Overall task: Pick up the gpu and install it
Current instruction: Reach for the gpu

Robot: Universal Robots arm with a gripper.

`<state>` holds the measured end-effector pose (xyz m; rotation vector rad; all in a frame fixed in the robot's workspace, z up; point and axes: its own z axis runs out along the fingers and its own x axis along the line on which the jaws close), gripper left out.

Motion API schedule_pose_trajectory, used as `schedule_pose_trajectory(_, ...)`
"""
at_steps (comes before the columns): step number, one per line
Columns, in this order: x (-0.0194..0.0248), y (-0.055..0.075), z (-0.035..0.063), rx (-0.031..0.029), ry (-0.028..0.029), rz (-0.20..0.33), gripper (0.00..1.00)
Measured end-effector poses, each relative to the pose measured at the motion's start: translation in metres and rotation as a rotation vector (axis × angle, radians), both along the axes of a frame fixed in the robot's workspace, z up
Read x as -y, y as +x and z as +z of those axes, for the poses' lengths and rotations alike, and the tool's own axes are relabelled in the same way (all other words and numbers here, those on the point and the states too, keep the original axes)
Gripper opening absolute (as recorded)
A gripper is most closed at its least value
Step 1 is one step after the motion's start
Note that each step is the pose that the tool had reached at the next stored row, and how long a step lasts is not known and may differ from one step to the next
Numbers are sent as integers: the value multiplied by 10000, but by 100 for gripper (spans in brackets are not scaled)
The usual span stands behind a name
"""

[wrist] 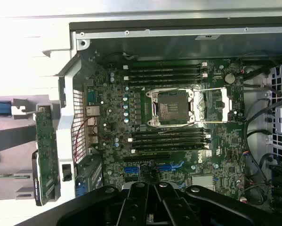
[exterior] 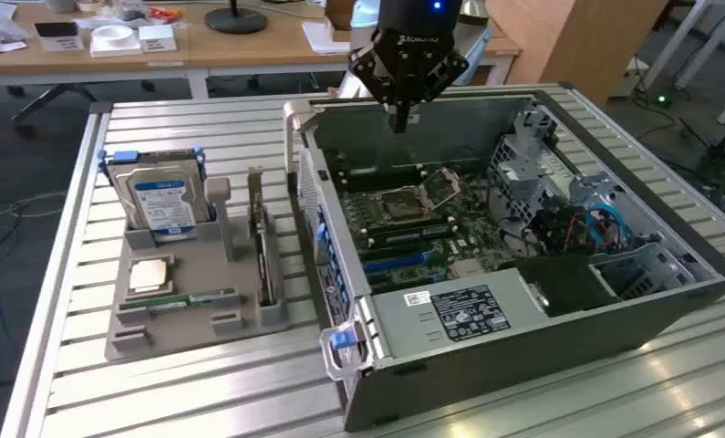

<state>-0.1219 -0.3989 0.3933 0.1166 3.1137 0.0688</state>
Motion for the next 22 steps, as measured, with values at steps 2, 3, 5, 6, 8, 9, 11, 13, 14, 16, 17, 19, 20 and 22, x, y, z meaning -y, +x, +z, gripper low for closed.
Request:
schedule_pose_trajectory(2,0,0,0,0,0,0,11)
schedule_pose_trajectory(3,0,0,0,0,0,0,11)
schedule_pose_trajectory(5,0,0,0,-1,0,0,11)
schedule_pose_trajectory(6,0,0,0,0,0,0,11)
schedule_pose_trajectory(8,0,0,0,0,0,0,11)
schedule_pose_trajectory(9,0,0,0,0,0,0,11)
schedule_pose_trajectory(11,0,0,0,0,0,1,11)
schedule_pose_trajectory(13,0,0,0,0,0,0,11)
schedule_pose_trajectory(14,0,0,0,0,0,0,11)
schedule_pose_trajectory(16,0,0,0,0,1,0,11)
schedule_pose_trajectory(17,0,-4,-1,1,2,-1,11)
schedule_pose_trajectory(19,0,-27,-1,1,1,-1,11)
schedule_pose_trajectory(20,0,-43,0,-1,0,0,11)
schedule_pose_trajectory(22,0,-81,-1,0,0,-1,11)
